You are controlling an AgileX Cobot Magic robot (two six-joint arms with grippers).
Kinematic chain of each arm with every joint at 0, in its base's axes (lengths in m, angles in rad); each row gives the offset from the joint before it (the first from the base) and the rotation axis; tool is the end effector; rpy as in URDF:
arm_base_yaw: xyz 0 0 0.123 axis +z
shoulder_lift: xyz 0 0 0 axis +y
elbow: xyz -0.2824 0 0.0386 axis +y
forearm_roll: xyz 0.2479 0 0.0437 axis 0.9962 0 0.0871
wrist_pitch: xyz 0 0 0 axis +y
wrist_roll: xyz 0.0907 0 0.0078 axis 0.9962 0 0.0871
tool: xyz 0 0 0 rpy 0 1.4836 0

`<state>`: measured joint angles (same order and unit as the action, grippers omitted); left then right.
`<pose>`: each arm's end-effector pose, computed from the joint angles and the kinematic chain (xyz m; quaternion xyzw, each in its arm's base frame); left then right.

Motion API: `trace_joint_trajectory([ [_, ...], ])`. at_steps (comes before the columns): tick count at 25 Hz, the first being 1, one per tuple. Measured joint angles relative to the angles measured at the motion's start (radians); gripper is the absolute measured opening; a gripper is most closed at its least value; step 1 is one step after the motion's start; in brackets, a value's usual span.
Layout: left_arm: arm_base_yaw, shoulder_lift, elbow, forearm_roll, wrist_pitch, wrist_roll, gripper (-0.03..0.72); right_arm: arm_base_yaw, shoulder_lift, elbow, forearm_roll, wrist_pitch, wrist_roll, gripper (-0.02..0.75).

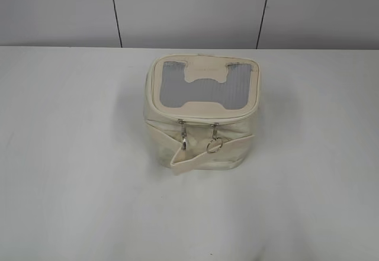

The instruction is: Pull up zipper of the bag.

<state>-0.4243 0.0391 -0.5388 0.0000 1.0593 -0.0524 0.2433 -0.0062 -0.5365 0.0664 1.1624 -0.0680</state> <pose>-0.0028 0.0012 0.2882 0.1577 0.8382 -0.1232 0.5072 -0.0156 0.0019 0.2791 -0.1381 0.8567 0.0763 0.4911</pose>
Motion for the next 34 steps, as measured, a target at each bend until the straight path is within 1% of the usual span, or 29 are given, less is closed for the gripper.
trace_joint_trajectory([
  [2,0.000,0.000,0.000,0.000,-0.001,0.001,0.307,0.000,0.000,0.021,0.016,-0.064,0.000,0.522],
  [4,0.000,0.000,0.000,-0.006,-0.002,0.004,0.307,0.000,0.000,0.033,0.032,-0.096,0.000,0.522],
  [11,0.000,0.003,0.000,-0.007,-0.005,0.008,0.304,0.000,0.000,0.037,0.037,-0.111,0.001,0.522],
  [13,0.012,0.005,0.000,-0.007,-0.007,0.008,0.296,-0.003,0.000,0.037,0.037,-0.111,0.001,0.522],
  [14,0.037,0.003,0.000,-0.007,-0.007,0.008,0.291,-0.013,0.000,0.037,0.037,-0.111,0.001,0.522],
  [16,0.121,-0.010,0.000,-0.008,-0.007,0.008,0.279,-0.051,0.000,0.037,0.037,-0.111,0.001,0.522],
  [18,0.240,-0.040,0.000,-0.008,-0.008,0.008,0.269,-0.113,0.000,0.037,0.037,-0.112,0.001,0.522],
  [20,0.339,-0.045,0.000,-0.008,-0.010,0.008,0.258,-0.161,0.000,0.037,0.040,-0.113,0.001,0.522],
  [21,0.373,-0.045,0.000,-0.008,-0.012,0.008,0.253,-0.174,0.000,0.037,0.040,-0.113,0.001,0.522],
  [23,0.392,-0.045,0.000,-0.008,-0.012,0.008,0.246,-0.181,0.000,0.037,0.040,-0.113,0.001,0.522],
  [34,0.392,-0.045,0.000,-0.008,-0.012,0.008,0.239,-0.182,0.000,0.037,0.042,-0.114,0.001,0.522],
])
